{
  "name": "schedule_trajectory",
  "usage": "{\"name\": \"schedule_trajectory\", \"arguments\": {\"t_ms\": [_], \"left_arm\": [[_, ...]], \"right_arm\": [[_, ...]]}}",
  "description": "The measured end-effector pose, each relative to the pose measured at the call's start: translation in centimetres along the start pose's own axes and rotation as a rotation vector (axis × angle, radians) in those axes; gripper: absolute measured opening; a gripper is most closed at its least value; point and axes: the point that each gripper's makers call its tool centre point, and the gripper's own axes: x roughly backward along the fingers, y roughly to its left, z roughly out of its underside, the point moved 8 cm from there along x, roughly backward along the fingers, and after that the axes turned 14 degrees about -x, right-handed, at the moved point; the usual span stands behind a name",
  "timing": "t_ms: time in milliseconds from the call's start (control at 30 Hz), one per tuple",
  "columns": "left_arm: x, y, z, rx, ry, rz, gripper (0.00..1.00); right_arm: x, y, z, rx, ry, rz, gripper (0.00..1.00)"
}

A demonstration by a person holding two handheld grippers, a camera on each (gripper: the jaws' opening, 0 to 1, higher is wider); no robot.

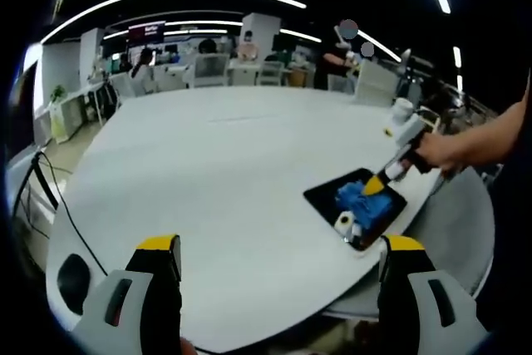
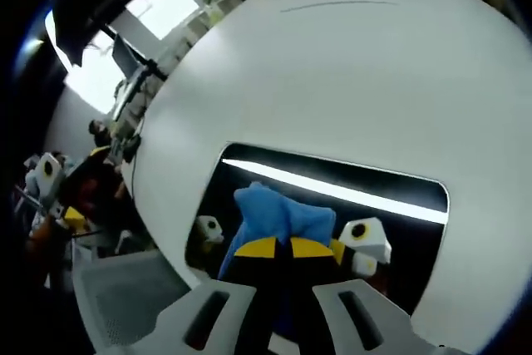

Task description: Wipe the mirror surface with the cleaning cloth until all visible marks leave the cleaned area.

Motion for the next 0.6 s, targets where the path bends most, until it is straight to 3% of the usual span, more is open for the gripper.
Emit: {"name": "schedule_trajectory", "arguments": {"t_ms": [600], "left_arm": [[0.1,-1.0,-0.6,-0.024,0.008,0.006,1.0]], "right_arm": [[3.3,-5.4,0.1,-0.028,-0.014,0.068,0.0]]}}
